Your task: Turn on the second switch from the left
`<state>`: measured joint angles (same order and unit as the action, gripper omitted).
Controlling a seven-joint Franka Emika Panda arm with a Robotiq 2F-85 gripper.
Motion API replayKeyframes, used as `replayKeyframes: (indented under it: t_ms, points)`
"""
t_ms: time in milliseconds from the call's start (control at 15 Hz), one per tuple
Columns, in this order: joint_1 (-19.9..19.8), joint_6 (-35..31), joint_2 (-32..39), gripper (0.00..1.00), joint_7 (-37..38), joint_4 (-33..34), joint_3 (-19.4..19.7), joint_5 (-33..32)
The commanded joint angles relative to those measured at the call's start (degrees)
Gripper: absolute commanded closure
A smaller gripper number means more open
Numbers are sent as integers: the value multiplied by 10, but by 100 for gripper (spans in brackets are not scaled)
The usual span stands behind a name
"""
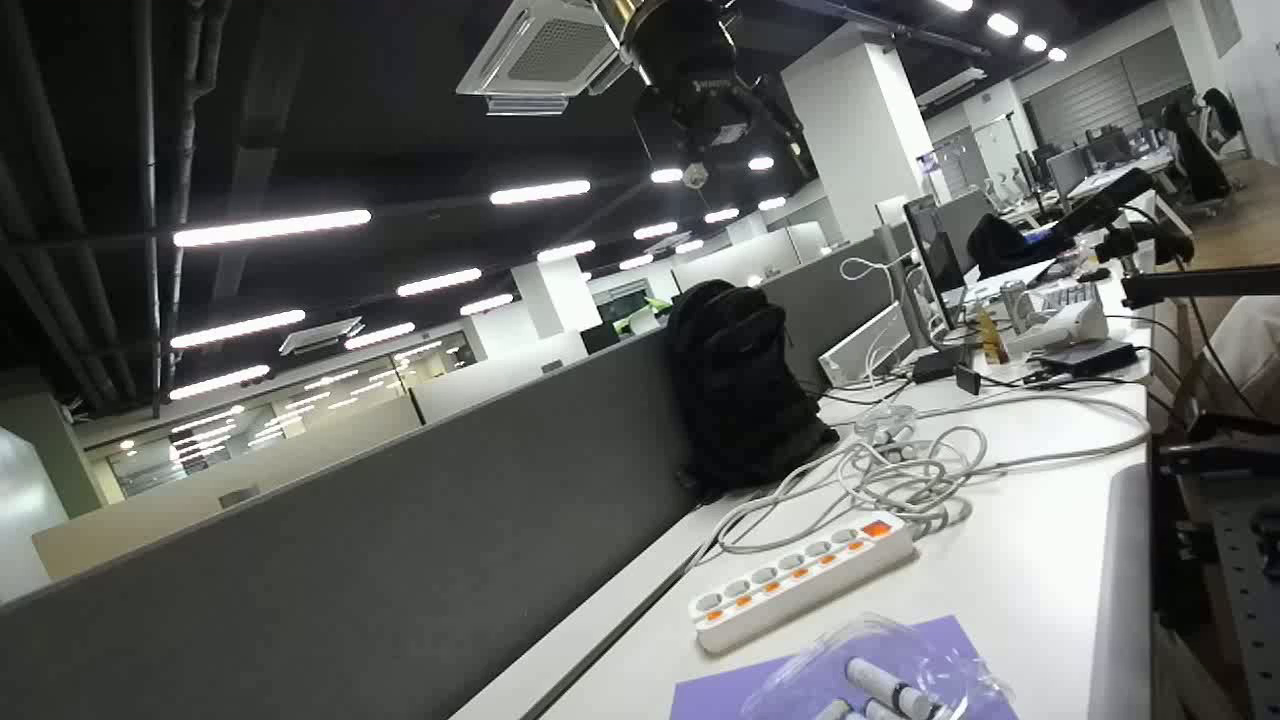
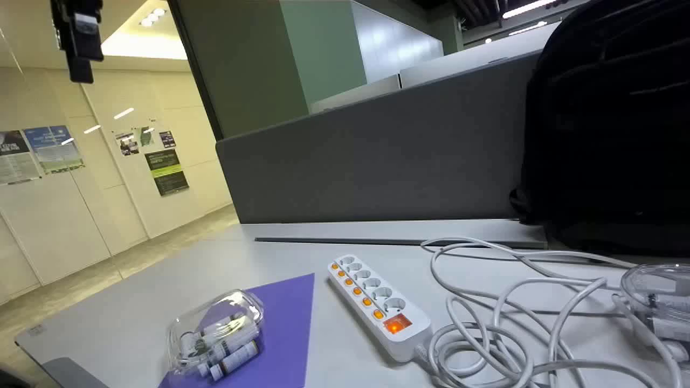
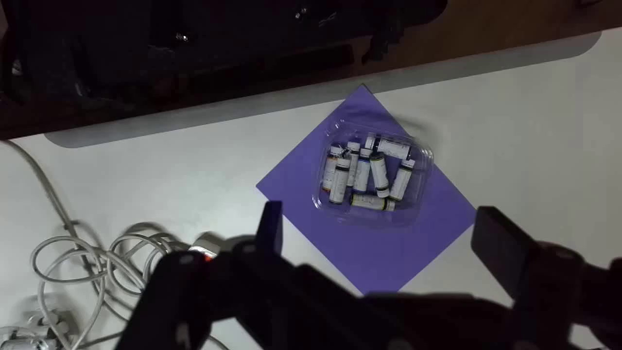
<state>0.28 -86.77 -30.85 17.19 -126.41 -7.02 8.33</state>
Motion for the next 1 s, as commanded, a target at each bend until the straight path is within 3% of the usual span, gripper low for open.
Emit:
replayKeyframes:
  t_ms: [0,933]
  points:
    - [1,1,1,0,0,2,1,-1]
    - [-3,-18,-2,0,9,-1,-3,-7]
